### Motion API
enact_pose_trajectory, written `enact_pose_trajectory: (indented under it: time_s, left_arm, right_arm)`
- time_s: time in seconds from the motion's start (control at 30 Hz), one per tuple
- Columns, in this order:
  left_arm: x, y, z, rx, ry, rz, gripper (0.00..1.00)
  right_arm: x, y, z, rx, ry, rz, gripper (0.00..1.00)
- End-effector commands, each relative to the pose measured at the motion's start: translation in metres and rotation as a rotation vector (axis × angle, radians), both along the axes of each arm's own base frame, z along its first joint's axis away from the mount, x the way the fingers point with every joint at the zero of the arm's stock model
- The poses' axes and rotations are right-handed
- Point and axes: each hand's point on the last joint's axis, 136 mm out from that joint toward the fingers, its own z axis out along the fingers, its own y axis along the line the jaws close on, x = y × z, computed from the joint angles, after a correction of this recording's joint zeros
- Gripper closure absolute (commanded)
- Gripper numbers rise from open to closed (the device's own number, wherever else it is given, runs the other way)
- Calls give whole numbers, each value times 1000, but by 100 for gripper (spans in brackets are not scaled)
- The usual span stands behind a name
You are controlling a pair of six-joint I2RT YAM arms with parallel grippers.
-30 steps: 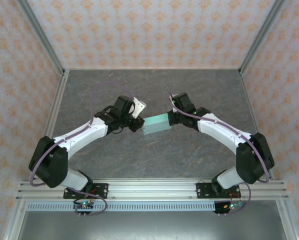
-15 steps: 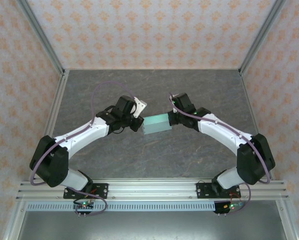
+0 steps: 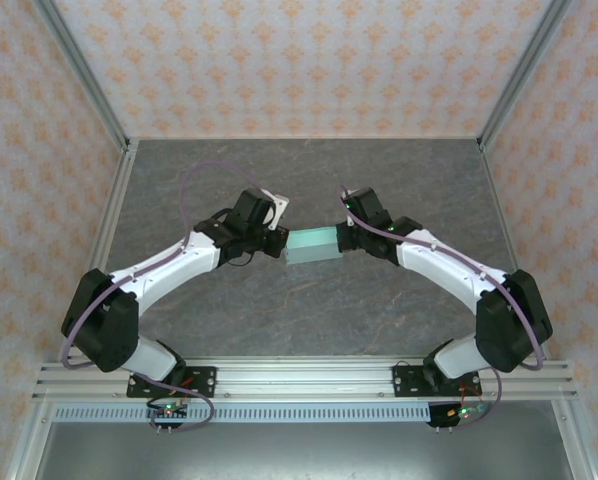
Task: Fold the paper box
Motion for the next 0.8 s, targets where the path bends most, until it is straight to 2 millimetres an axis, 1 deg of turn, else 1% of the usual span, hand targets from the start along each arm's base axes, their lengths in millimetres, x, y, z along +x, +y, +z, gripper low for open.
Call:
enact_pose_trajectory:
  time_s: [0.0, 0.2, 0.47, 0.77]
  left_arm:
    - [6, -12, 12, -60, 3, 36, 100]
    - [10, -9, 6, -46, 64, 96, 100]
    - [10, -10, 8, -71, 112, 152, 100]
    - [11, -15, 9, -121, 158, 198, 100]
  right_arm:
    - [-1, 3, 5, 24, -23, -12, 100]
    - [0, 4, -1, 26, -10, -17, 100]
    - [-2, 4, -7, 28, 5, -25, 100]
    - [-5, 3, -6, 20, -11, -33, 100]
